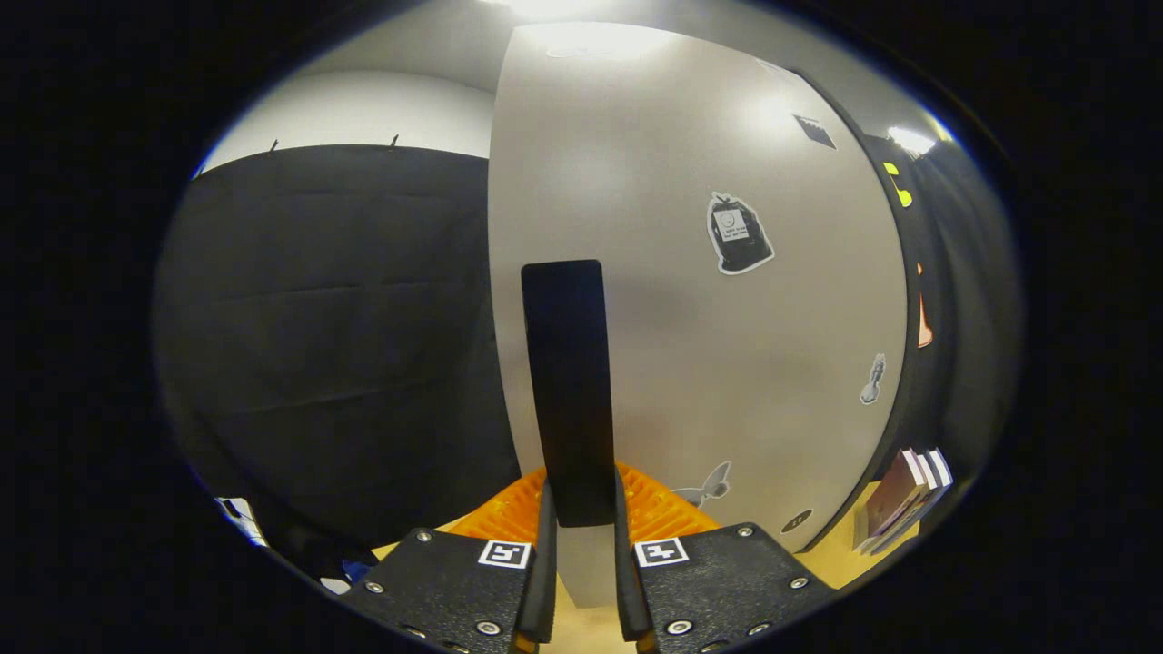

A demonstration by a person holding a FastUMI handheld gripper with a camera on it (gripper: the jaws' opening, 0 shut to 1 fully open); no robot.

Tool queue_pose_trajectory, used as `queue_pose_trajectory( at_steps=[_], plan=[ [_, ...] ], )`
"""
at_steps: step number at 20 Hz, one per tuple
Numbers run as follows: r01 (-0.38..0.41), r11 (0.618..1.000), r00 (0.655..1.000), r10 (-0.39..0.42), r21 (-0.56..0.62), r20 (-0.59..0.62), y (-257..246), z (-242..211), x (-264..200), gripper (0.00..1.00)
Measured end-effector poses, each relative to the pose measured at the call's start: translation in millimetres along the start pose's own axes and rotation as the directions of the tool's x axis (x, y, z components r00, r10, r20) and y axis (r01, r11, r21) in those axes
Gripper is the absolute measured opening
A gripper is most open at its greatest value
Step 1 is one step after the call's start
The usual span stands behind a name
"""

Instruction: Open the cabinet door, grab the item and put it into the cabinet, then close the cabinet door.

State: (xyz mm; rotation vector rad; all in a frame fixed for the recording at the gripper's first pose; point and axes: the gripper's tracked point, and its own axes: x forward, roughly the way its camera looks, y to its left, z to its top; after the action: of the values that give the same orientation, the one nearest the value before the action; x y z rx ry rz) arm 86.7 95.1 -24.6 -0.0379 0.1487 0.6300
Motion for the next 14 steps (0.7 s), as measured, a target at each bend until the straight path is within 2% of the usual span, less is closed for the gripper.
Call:
queue_pose_trajectory(
  at_steps=[7,10,14],
  plan=[
    [-0.111,0.994,0.994,0.111,-0.009,-0.019,-10,-1,-20,0.27],
    [-0.112,0.994,0.994,0.112,-0.01,-0.012,-17,-1,-23,0.27],
    [-0.074,0.997,0.997,0.074,-0.002,-0.003,-26,0,-42,0.27]
  ],
)
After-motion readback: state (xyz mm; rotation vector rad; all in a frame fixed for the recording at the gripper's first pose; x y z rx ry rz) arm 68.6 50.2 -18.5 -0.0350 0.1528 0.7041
